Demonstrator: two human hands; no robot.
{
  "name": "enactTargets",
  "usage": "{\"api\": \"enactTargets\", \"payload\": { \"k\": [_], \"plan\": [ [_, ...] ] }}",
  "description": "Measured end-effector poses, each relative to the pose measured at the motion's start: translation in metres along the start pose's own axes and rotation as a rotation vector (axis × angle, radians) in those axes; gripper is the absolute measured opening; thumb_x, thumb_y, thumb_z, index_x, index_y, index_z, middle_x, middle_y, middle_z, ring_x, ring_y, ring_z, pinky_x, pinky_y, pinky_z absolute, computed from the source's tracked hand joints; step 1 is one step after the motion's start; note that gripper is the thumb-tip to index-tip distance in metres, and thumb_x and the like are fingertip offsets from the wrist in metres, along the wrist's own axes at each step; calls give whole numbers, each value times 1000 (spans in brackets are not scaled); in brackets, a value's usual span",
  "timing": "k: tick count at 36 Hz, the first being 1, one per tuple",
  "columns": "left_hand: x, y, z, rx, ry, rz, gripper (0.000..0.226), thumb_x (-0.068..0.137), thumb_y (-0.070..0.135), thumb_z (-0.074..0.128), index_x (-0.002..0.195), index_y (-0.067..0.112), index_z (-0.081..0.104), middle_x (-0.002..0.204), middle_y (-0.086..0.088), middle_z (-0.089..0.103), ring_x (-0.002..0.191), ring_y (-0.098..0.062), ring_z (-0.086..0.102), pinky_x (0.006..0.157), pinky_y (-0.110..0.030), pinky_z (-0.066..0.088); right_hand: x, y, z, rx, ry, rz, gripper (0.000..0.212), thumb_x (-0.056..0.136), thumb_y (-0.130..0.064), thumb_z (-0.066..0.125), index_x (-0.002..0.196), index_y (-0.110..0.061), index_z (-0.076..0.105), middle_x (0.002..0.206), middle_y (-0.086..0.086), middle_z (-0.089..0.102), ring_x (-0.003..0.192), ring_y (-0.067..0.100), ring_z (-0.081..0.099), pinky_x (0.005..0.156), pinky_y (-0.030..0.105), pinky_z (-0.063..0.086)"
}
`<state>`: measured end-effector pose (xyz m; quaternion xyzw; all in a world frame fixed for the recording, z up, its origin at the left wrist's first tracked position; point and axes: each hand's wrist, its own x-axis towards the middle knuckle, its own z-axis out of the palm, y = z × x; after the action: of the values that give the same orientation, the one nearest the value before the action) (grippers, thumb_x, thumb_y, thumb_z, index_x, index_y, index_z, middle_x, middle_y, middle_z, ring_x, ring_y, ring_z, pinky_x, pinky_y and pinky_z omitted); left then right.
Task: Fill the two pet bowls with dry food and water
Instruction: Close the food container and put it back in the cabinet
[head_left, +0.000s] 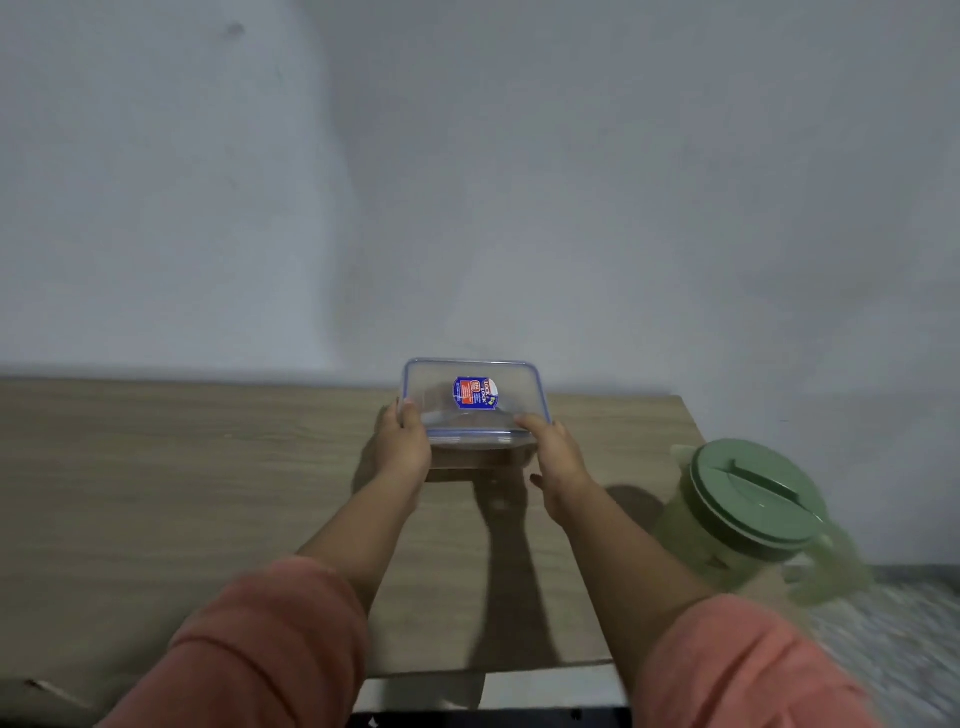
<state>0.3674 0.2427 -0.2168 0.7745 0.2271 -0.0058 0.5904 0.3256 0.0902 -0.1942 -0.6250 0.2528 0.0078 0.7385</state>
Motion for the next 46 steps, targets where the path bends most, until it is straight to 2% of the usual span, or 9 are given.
{"api": "enactTargets", "payload": {
  "k": [5, 11, 18, 21, 23, 27, 34, 41, 46],
  "plan": [
    [-37, 25, -24, -109, -35, 44, 48, 99, 43, 30, 137, 19, 48, 136, -10, 53, 119, -31, 53, 103, -38, 43, -43, -14, 4, 55, 69, -62, 24, 89, -24, 59, 110, -18, 51, 99, -1, 54, 75, 2, 46, 63, 25, 36],
    [-87, 34, -54, -213, -126, 106, 46, 102, 32, 29, 141, 14, 44, 144, -10, 47, 129, -28, 46, 107, -34, 34, -107, -18, 12, 238, 95, -88, 56, 88, -43, 59, 135, -33, 31, 122, 1, 53, 112, 27, 54, 94, 49, 39],
    [-146, 34, -95, -250, -230, 130, 48, 98, 43, 34, 142, 26, 41, 140, -8, 49, 125, -30, 48, 109, -39, 38, -180, -14, 9, 434, 143, -137, 46, 90, -30, 59, 129, -28, 36, 103, 4, 55, 87, 22, 57, 82, 43, 51],
    [-167, 32, -106, -304, -311, 96, 50, 82, 58, 44, 128, 38, 48, 127, -6, 59, 110, -29, 59, 100, -49, 48, -204, -12, 3, 461, 153, -143, 49, 90, -29, 59, 133, -28, 34, 102, 3, 54, 83, 19, 56, 71, 38, 50],
    [-181, 29, -112, -349, -354, 58, 51, 71, 58, 51, 118, 37, 51, 115, -4, 62, 100, -26, 62, 94, -45, 51, -220, -9, -3, 472, 160, -143, 53, 89, -29, 60, 135, -29, 33, 107, 6, 54, 83, 20, 56, 70, 37, 51],
    [-211, 26, -119, -434, -421, 30, 30, 85, 42, 59, 112, 31, 50, 89, 4, 58, 76, -16, 57, 72, -31, 49, -242, -4, -19, 482, 170, -134, 55, 88, -29, 61, 136, -29, 34, 114, 8, 53, 82, 21, 55, 64, 36, 49],
    [-254, 13, -115, -434, -374, 24, 41, 85, 46, 57, 122, 30, 49, 97, 1, 59, 84, -19, 58, 87, -40, 52, -263, 7, -55, 459, 115, -88, 51, 88, -31, 61, 132, -29, 37, 122, 12, 52, 93, 27, 55, 79, 46, 50],
    [-301, -6, -89, -511, -286, -21, 37, 88, 42, 56, 122, 30, 50, 96, 1, 59, 81, -18, 59, 82, -39, 53, -272, 19, -100, 369, 26, -35, 55, 80, -39, 64, 129, -21, 48, 129, 14, 58, 91, 25, 58, 64, 35, 48],
    [-338, -25, -62, -540, -259, -51, 38, 81, 50, 55, 115, 34, 50, 105, -3, 62, 99, -26, 61, 93, -52, 51, -281, 28, -141, 340, 6, -38, 33, 88, -30, 60, 118, -25, 47, 99, 5, 59, 77, 19, 54, 62, 31, 45]
  ]
}}
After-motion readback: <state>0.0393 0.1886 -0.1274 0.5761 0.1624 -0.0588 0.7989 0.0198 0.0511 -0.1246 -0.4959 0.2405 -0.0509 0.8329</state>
